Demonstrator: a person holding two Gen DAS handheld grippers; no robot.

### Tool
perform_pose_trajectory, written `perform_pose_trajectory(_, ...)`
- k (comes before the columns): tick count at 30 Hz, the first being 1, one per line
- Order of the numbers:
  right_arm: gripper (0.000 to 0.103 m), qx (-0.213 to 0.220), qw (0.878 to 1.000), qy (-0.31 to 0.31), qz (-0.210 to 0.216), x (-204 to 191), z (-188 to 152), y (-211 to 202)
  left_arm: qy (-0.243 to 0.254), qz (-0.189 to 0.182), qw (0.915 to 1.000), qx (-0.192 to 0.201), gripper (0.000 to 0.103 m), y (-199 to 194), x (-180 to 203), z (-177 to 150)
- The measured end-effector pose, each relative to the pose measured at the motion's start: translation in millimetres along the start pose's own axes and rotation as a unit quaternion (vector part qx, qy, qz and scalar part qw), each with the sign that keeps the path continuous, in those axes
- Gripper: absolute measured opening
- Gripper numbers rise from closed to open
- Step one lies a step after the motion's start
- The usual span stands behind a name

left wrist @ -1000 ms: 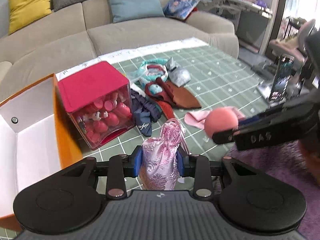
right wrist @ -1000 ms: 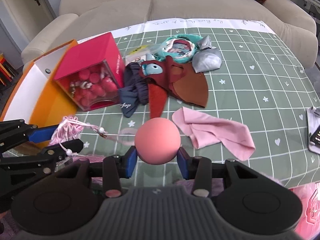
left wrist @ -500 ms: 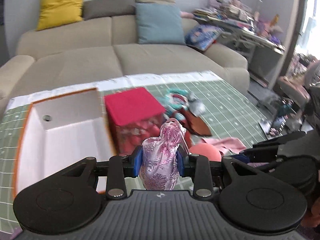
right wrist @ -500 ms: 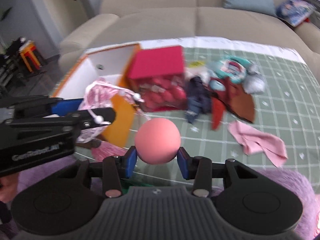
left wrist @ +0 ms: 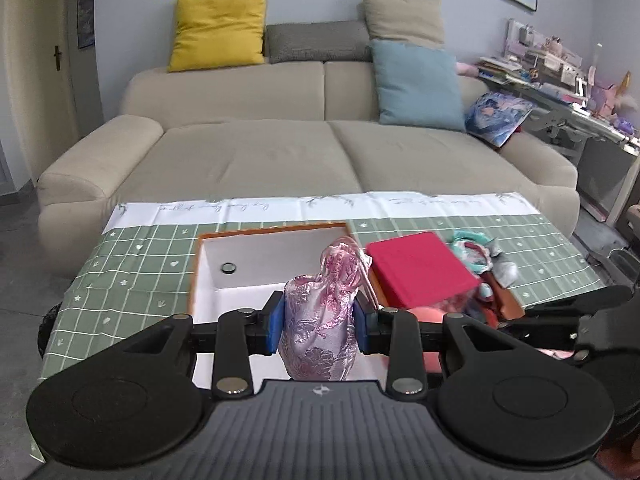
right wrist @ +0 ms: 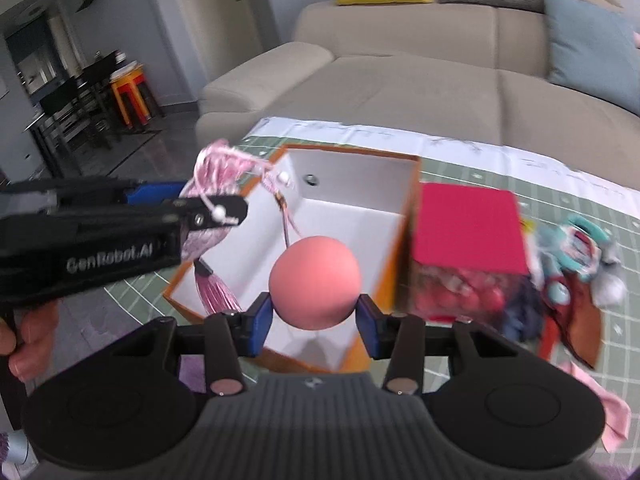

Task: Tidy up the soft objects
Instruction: 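Carry the pink ball and pink pouch into the orange box and release both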

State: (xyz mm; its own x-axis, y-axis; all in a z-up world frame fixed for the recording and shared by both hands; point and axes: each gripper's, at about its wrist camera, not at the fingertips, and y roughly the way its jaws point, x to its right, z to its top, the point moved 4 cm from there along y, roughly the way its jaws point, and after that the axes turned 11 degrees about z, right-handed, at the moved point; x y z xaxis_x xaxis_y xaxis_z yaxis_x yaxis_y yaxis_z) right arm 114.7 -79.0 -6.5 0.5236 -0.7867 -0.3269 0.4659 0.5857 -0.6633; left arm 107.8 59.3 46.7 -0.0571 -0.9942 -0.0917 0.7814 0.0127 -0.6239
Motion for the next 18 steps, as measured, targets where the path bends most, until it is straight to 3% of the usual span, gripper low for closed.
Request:
perform_pose_trajectory(7,0.045,-0.054,0.998,-0.016,-0.004,-1,14,66,0.043,0.017,0.9958,-0.079,0.039,56,-11,-20)
perform_pose_trajectory(12,0.045,-0.118,0.992,-0.043,-0.017,5,9,109,0.074,0.028,0.9863,-0.145,0.039,94,-22,-45)
perform_pose_trajectory(18,0.046,-0.182,0.981,-0.058,-0.020,17,3,150,0.105,0.031,0.9765,-0.186,0.039,112,-24,-58)
